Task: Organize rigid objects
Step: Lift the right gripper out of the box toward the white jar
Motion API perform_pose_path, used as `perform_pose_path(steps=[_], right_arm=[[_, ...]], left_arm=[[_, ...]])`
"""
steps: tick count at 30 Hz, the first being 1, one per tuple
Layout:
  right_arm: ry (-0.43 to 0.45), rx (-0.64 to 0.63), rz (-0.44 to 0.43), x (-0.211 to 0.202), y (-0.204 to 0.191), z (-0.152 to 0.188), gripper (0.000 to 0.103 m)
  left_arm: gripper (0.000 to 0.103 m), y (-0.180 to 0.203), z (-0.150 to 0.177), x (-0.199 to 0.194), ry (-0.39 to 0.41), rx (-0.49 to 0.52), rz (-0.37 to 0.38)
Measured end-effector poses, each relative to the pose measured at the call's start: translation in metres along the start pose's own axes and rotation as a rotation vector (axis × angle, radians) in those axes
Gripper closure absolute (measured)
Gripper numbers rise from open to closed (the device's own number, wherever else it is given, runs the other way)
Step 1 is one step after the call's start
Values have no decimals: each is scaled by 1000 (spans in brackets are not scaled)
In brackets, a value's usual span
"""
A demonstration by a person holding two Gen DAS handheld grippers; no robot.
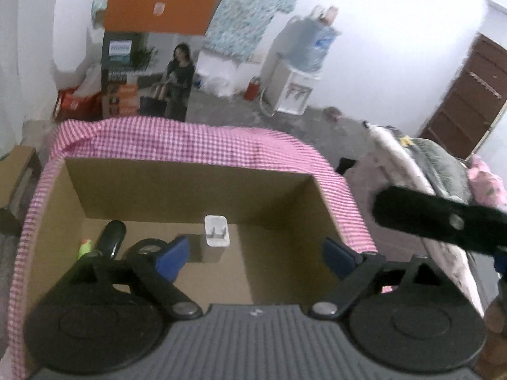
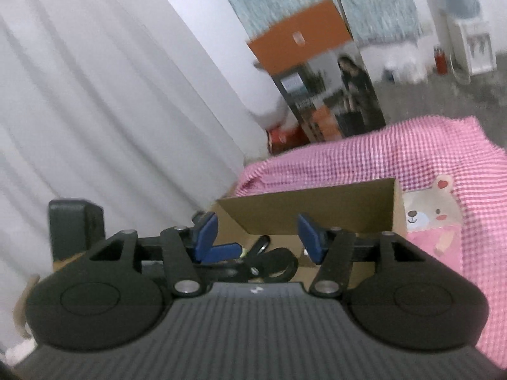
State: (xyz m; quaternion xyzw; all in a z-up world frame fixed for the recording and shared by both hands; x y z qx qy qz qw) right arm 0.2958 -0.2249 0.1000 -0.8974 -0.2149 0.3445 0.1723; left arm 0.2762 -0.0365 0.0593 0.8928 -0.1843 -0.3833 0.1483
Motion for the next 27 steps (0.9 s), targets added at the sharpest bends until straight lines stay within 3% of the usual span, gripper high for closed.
perform_pose_path(steps=[6,10,16,21,24,27], right_arm=[[154,-18,-2,-80,1,50,43],[181,-45,43,-97,3,88,42],[75,-67,55,-66,-3,143,43],[-22,-114,51,-21,-26,169,49],[-53,-151,55,-1,-44,174,54],[-68,-185,64,15,-55,172,63]], left_arm=[[3,34,38,-59,44,167,80],[1,43,82,-84,50,277,99],[2,26,142,-84,35,333,67],[6,14,167,-60,8,325,65],[12,11,171,-54,24,323,64],[25,8,172,-53,45,355,22]])
Point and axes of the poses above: each gripper's, at about its wrist camera, not at the fingertips, and x roughly the way its jaws point, y to its right, z to its underside, the point moved 6 cm from there along x, roughly the way its jaws point, and after that the axes turned 11 degrees about z, right-handed, at the moved point
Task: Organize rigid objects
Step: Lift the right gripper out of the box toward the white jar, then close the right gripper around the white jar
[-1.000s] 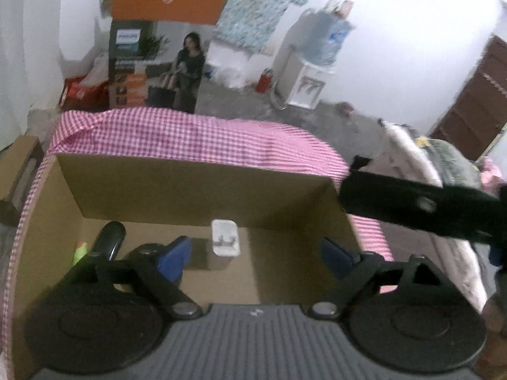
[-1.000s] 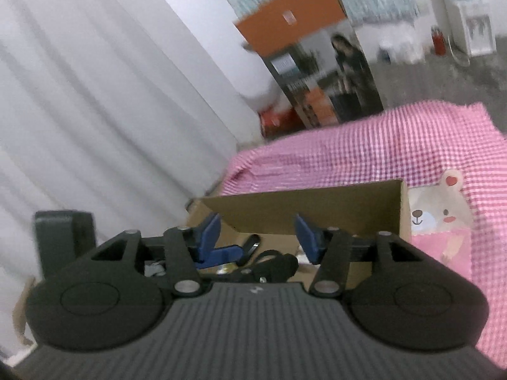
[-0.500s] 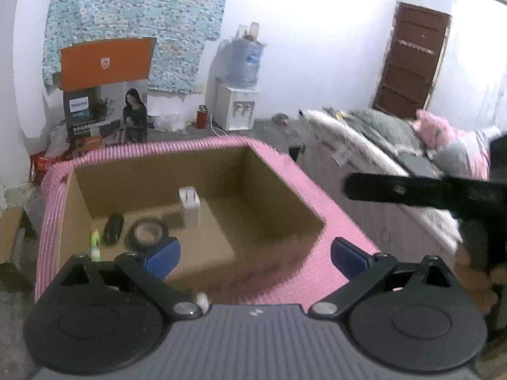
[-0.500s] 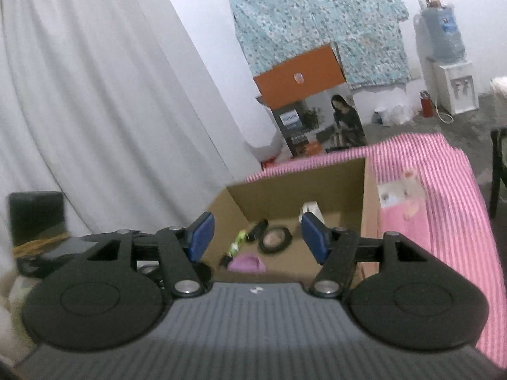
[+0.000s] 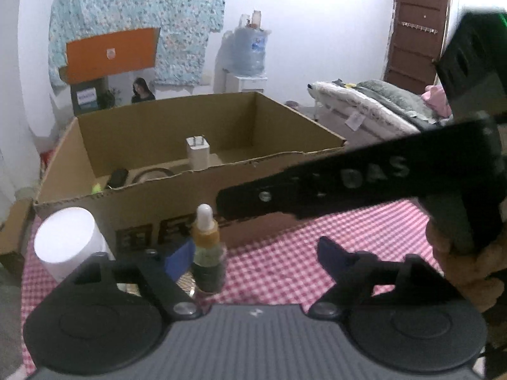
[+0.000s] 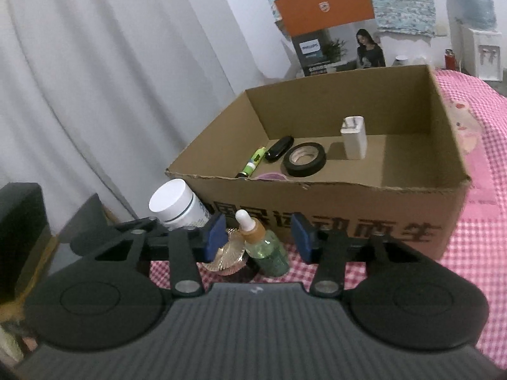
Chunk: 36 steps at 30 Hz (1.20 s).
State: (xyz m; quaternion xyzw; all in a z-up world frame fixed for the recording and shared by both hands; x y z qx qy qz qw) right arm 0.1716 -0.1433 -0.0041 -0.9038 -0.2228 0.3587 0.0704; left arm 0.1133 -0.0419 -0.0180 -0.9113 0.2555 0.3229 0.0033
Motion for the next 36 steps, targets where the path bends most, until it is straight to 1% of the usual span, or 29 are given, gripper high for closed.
perform_pose_path(steps=[1,4,7,10,11,12,13,16,20,23,24,27,31,33,36], right_arm=[[-2,-8,1,0,-3,-1,64],[7,-18,-15,1,-11,-7,65],[21,-19,-39,-6,-19,-15,63],[26,-10,-73,-9,-28,-22,62],[23,-4,-91,-8,-33,-24,60],[18,2,-109,-7,-37,-25,57],[10,7,-125,-6,-41,-26,53],[-16,1,-152,2,-57,-27,48],[-61,-7,-153,16,-73,-25,43],[-92,-12,-144,27,-82,-23,41],[-102,-15,-139,31,-85,-22,41],[-125,-25,-125,44,-90,-21,41],[-137,-37,-105,56,-97,-21,41],[-145,-38,-101,61,-99,-20,41],[-160,-35,-105,70,-101,-20,42]], left_arm=[[29,0,1,-2,6,12,-7],[29,1,1,-17,40,56,-27],[28,-1,2,-38,87,105,-84],[26,-11,2,-61,132,112,-145],[25,-14,1,-68,147,111,-165],[21,-18,1,-73,161,109,-183],[19,-24,1,-77,174,106,-202],[18,-40,1,-77,163,80,-240],[19,-62,5,-68,136,19,-243],[20,-73,8,-63,127,-9,-232],[23,-77,9,-60,126,-25,-222],[34,-89,13,-55,111,-90,-190],[41,-100,15,-55,118,-135,-172],[42,-103,17,-56,119,-141,-169],[47,-106,18,-56,120,-156,-158]])
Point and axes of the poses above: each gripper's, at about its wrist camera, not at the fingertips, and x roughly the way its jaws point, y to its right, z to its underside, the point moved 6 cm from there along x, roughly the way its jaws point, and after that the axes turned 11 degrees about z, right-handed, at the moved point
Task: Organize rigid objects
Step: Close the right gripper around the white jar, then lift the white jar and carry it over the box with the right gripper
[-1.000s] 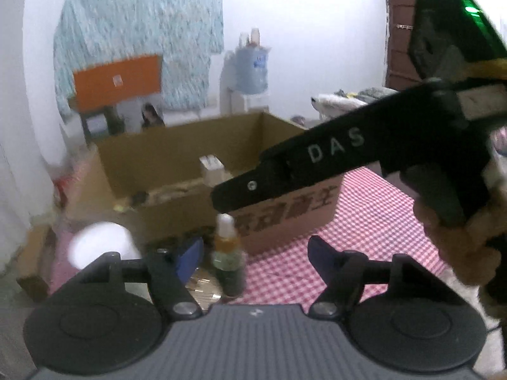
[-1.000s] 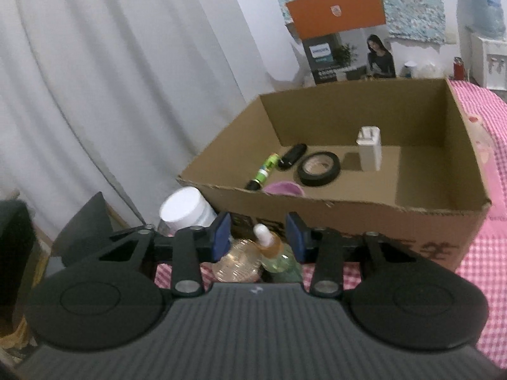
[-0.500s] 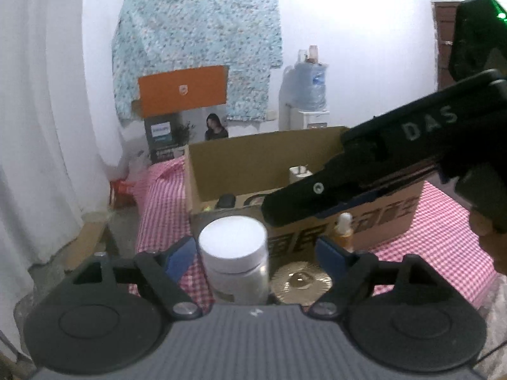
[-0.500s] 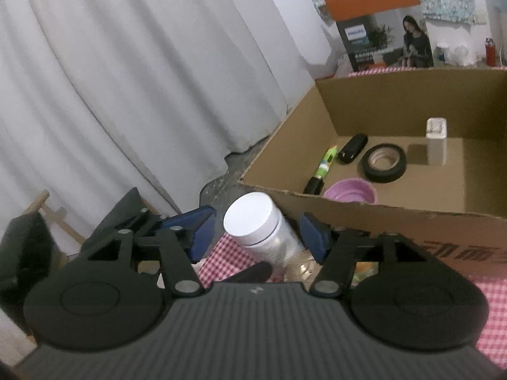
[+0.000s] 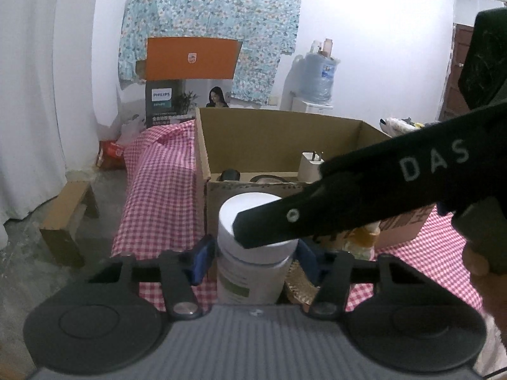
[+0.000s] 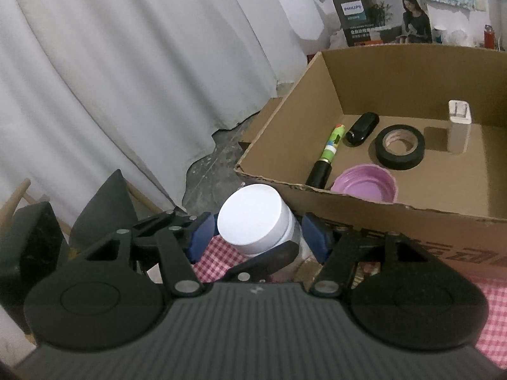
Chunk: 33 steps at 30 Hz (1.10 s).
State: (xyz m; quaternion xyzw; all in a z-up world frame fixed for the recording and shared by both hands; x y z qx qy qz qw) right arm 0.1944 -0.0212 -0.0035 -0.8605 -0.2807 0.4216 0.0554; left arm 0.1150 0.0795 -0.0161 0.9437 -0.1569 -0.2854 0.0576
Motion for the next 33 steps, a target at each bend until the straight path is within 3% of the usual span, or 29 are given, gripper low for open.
perform_pose_path(steps=[8,18,27,33], right_arm=[[6,10,-13,6,-5,-1,50],[71,-18,-69,-22,-27,-9,50],[248,-95,-132,-92,-54,-52,50],[314,-94,-83,-135,-30,-95,50]], left_arm=[[48,-3,1,-7,16,-22,-7],[48,11,-18,-52,76,34,-68],[48,40,-89,-91,174,188,-119],[48,66,-142,-72,198,177,-9]])
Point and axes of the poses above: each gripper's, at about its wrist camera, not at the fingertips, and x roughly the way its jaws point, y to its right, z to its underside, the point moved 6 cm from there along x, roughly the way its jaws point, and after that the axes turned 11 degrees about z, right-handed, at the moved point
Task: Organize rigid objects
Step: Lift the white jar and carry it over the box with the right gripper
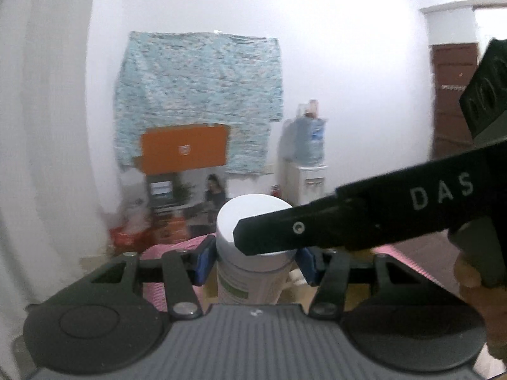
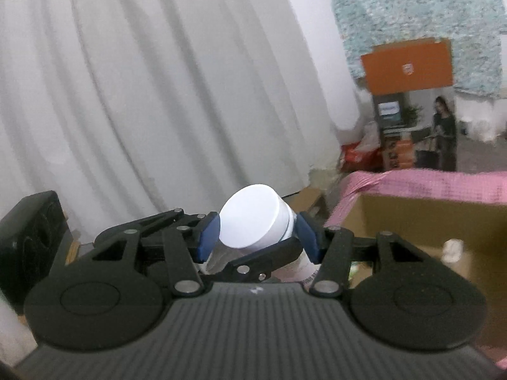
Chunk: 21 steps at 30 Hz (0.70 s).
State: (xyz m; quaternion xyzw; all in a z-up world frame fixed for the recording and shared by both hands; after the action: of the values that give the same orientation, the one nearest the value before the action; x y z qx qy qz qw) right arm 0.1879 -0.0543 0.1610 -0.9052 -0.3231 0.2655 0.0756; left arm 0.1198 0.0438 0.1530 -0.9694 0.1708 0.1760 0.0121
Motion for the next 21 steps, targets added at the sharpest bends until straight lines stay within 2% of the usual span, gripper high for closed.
perform_pose_path(steps=[4,8,13,15,21], right_arm=[[-8,8,80,-11,40,-24,49],[-78,71,143,-7,98,-38,49],[-171,172,201,8,170,-38,49],[-207,201,220,18,194,-31,49],[-290,261,243,43,244,-7,50]], left_arm=[[48,13,-23,45,-53,-29,95],[48,25,-30,103,-146,-55,165],[48,40,-21,173,-260,-95,200],[48,34,-11,200,-301,-133,215],[48,31,12,253,-406,-186,213]])
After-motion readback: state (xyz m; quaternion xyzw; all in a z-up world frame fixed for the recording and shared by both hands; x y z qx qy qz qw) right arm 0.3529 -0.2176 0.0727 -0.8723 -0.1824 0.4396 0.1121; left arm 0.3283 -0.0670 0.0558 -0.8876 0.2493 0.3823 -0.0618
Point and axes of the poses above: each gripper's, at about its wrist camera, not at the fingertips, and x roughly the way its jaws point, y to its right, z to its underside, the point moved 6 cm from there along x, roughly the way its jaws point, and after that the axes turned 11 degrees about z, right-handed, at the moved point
